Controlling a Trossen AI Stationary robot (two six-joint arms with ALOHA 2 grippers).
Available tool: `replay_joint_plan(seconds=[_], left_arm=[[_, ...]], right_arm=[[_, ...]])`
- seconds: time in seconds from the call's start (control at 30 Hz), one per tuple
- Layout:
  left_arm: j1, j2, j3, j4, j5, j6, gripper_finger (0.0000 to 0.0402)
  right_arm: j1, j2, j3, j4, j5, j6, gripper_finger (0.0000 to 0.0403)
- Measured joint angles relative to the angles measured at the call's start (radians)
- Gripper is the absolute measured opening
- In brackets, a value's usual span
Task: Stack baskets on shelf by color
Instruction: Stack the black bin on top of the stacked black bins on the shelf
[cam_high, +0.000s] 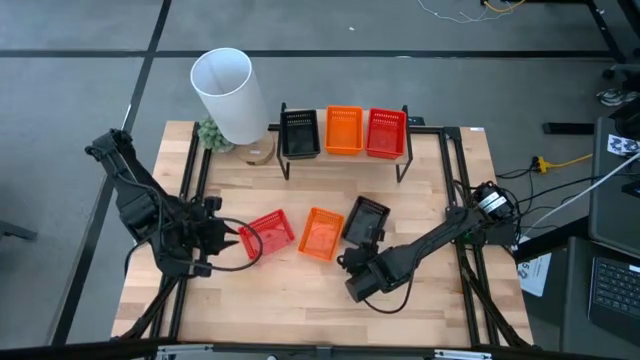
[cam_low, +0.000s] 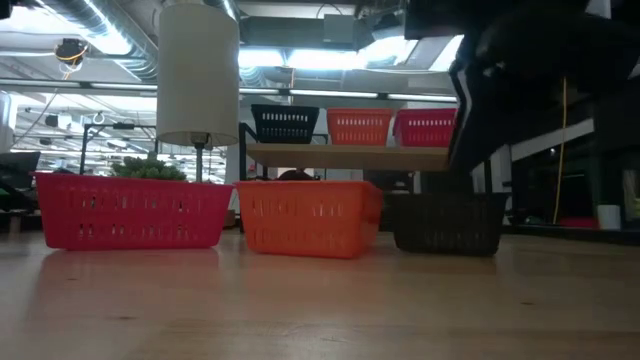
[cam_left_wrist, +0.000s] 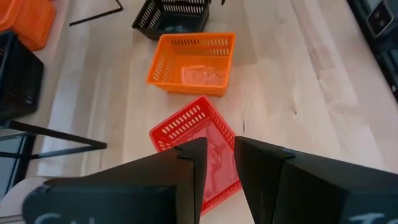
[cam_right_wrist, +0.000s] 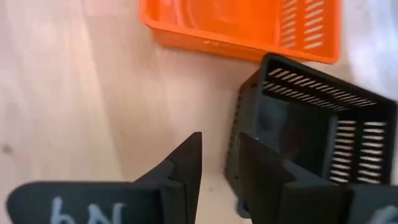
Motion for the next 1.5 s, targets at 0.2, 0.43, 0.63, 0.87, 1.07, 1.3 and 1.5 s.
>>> replay_joint_plan(seconds=[0.2, 0.43, 0.63, 0.87, 1.07, 1.3, 1.5], left_arm=[[0.0, -0.009, -0.108, 0.15, 0.009, 0.077, 0.0074], [0.025, -0.113, -0.339, 0.421, 0.07, 0.15, 0.0074], [0.046, -0.234, -0.456, 0.539, 0.09, 0.182, 0.0074], [0.05, -0.313, -0.55, 0.6, 0.113, 0.178, 0.0074], [0.05, -0.323, -0.582, 0.64, 0.112, 0.182, 0.0074], [0.05, -0.323, -0.582, 0.647, 0.1, 0.183, 0.0074], [0.05, -0.323, -0.582, 0.647, 0.1, 0.183, 0.0074]], right_arm=[[-0.005, 0.0, 0.002, -0.062, 0.035, 0.023, 0.01], [-0.028, 0.0, 0.002, -0.08, 0.02, 0.046, 0.01], [-0.051, 0.0, 0.001, -0.065, -0.007, 0.046, 0.01], [-0.065, 0.0, -0.009, -0.024, -0.01, 0.045, 0.01], [-0.081, 0.001, -0.096, 0.054, -0.013, 0.044, 0.01], [-0.11, 0.001, -0.211, 0.232, -0.084, 0.021, 0.01], [-0.111, 0.001, -0.226, 0.31, -0.09, 0.043, 0.0027]])
